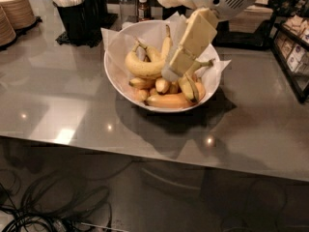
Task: Pick banana from white bowl
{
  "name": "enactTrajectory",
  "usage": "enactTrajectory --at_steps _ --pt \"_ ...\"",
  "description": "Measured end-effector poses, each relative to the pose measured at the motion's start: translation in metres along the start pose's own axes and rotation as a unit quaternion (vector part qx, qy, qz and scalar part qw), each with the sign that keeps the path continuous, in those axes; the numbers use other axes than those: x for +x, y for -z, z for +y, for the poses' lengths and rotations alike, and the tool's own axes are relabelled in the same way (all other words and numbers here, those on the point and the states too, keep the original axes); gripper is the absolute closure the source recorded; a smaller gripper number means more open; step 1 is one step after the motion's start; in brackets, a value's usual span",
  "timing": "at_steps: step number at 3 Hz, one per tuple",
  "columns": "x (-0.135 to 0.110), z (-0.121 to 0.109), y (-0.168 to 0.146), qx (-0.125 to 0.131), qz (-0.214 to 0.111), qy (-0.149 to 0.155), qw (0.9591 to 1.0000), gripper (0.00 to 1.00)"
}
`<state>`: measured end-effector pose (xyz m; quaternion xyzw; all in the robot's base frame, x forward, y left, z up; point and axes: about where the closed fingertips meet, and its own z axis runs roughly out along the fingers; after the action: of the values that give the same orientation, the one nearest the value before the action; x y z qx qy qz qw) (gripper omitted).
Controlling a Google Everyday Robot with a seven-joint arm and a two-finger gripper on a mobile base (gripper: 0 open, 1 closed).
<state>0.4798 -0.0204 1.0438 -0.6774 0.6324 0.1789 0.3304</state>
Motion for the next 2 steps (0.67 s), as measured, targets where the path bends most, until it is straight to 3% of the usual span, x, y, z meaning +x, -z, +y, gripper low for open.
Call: enactTrajectory --at_steps 1,2 --pt "-0.008 0.000 -0.005 -0.004 -0.003 0.008 1.0000 0.00" --pt "0.002 -0.008 -0.002 0.034 0.014 -0.016 0.9992 0.00"
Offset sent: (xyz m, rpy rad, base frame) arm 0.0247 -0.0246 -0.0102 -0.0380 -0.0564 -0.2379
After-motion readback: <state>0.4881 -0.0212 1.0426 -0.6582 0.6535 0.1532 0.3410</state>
